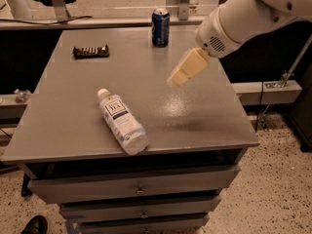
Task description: Pick rxbar chocolate
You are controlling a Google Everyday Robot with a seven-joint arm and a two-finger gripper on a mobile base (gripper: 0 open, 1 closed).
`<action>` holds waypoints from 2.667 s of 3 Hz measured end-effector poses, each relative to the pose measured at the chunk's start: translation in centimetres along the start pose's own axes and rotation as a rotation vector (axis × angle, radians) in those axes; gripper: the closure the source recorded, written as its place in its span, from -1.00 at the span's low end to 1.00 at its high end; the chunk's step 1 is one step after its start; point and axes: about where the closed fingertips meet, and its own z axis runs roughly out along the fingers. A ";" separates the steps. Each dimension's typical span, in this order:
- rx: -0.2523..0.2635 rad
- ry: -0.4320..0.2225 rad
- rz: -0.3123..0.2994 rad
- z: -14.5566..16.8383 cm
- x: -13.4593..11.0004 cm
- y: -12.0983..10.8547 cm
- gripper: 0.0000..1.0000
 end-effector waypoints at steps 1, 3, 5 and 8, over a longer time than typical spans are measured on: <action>0.008 -0.053 0.011 2.0 -0.9 -0.2 -1.00; 0.034 -0.231 0.029 9.5 -4.5 -2.4 -1.00; 0.030 -0.322 0.063 15.3 -7.3 -3.5 -1.00; 0.006 -0.446 0.115 21.2 -13.4 -5.4 -1.00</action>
Offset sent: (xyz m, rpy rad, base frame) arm 0.0871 0.0784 -0.0440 0.2489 -0.1430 -0.0037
